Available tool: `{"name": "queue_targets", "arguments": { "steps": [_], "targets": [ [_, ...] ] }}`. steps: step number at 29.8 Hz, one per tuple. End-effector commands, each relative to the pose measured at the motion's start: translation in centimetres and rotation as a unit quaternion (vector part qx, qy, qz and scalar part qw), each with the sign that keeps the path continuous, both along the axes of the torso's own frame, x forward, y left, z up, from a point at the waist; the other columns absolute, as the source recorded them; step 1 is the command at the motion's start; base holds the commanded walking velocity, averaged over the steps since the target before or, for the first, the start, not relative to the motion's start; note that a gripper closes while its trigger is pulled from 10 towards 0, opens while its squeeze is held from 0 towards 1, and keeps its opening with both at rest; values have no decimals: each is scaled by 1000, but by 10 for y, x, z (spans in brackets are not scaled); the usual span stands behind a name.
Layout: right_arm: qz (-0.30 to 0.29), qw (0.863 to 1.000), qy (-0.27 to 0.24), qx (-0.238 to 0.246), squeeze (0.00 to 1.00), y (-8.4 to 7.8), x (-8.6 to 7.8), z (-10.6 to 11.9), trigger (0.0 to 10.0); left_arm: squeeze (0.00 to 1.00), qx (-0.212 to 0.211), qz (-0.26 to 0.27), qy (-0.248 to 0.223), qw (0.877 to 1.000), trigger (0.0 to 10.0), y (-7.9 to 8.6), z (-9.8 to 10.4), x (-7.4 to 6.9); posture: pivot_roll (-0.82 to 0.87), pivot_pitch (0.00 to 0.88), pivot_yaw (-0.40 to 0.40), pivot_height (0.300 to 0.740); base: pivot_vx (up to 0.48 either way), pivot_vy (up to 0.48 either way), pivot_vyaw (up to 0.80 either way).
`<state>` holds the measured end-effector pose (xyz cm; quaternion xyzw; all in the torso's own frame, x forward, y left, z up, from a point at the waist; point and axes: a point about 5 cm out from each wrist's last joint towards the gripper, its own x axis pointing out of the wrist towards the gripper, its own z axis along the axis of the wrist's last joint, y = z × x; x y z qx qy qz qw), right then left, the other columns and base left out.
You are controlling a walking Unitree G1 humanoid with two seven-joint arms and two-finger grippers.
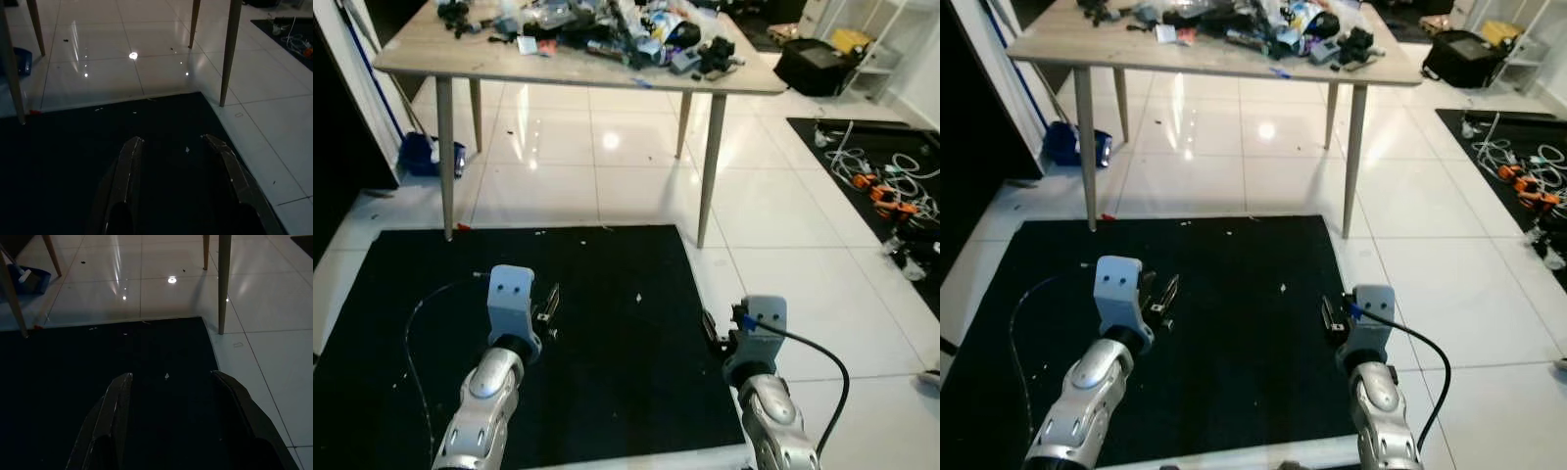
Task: Picking trash to rubbish bin
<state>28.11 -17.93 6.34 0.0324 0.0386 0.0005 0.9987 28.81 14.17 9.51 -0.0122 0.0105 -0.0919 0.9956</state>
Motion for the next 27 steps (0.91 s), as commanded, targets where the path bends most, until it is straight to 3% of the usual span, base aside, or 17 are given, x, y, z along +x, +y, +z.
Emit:
{"name": "queue_targets", "arguments": {
  "steps": [1,27],
  "targets": [
    [-15,1000,9,1,0,-7,-5,-5,10000,0,4,-7,8,1000,10000,-2,-5,-3,-26,131,-49,740,266,0,0],
    [-17,1000,7,2,0,-7,-4,-5,10000,0,7,-11,8,1000,10000,-3,-5,-3,-24,135,-47,740,264,0,0]
  ]
}}
